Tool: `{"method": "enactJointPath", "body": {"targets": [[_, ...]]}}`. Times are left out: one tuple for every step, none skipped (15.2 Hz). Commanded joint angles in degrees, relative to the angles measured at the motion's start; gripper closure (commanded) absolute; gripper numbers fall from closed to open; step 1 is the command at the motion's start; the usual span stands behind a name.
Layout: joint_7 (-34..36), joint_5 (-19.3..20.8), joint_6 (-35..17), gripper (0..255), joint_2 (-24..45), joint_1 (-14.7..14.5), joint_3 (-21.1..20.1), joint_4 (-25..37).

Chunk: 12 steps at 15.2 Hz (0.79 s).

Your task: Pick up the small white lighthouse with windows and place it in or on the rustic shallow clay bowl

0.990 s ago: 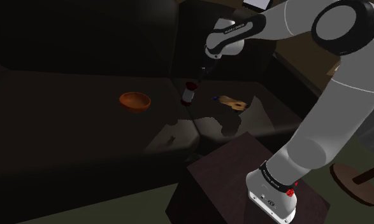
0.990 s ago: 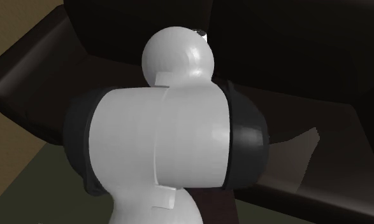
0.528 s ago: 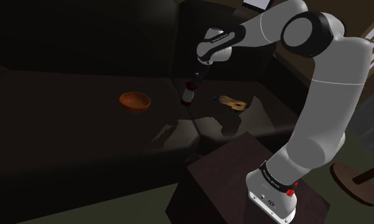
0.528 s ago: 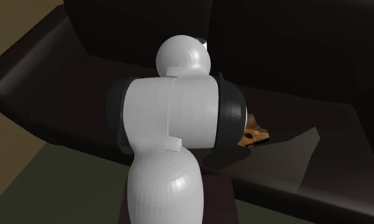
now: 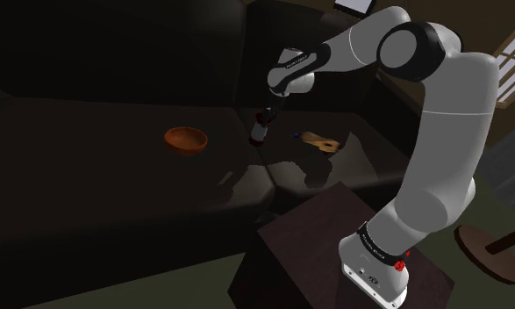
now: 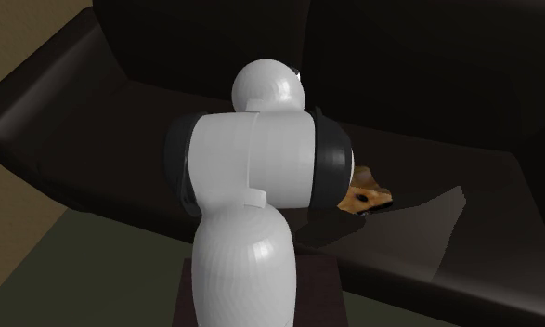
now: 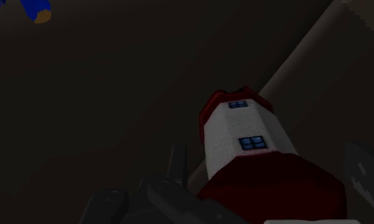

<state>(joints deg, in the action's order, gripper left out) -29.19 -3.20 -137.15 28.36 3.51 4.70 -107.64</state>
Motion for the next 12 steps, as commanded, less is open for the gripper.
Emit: {"method": "enactJointPath", "body": {"targets": [[-0.03, -0.01, -0.11, 0, 0.08, 0.02, 0.0, -0.01], [-0.03, -0.01, -0.11, 0, 0.08, 0.02, 0.0, -0.01], [-0.03, -0.01, -0.11, 0, 0.08, 0.02, 0.0, -0.01], [-0.03, -0.01, -0.11, 0, 0.08, 0.02, 0.0, -0.01], [-0.02, -0.01, -0.11, 0, 0.08, 0.02, 0.0, -0.01], [-0.02, -0.01, -0.11, 255, 0.08, 0.02, 0.0, -0.01], [-0.02, -0.01, -0.11, 255, 0.08, 0.02, 0.0, -0.01], [-0.02, -0.01, -0.11, 255, 0.08, 0.02, 0.0, -0.01], [-0.02, -0.01, -0.11, 255, 0.08, 0.02, 0.0, -0.01], [-0.03, -0.01, -0.11, 255, 0.09, 0.02, 0.0, 0.0], [-0.01, -0.01, -0.1, 255, 0.09, 0.01, -0.01, 0.01], [-0.02, -0.01, -0.08, 255, 0.08, 0.02, 0.0, 0.02]]}}
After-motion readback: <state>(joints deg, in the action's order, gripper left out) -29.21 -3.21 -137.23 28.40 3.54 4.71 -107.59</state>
